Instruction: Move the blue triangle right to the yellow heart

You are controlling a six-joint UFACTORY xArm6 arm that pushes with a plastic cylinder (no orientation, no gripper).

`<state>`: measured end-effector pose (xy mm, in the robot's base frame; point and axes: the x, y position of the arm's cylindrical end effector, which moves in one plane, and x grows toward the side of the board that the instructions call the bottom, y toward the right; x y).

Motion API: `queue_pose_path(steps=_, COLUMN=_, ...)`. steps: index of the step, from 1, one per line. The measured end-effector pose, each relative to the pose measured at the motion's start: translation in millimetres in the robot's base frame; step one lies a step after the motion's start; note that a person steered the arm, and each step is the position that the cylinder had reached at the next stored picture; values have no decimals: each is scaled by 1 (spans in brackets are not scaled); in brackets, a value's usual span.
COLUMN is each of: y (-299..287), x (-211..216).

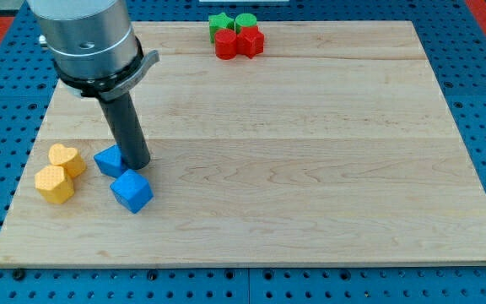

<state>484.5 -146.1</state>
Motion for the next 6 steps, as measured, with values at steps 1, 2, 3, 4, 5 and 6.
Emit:
queue_pose_path(steps=1, y=0, x=0)
queue_pose_path(steps=2, y=58, x=0)
queue_pose_path(steps=3, y=112, x=9)
queue_pose_path(steps=4, y=105, x=34)
queue_pose_path(steps=5, y=75, x=45)
queue_pose_path(steps=6, y=39, x=45)
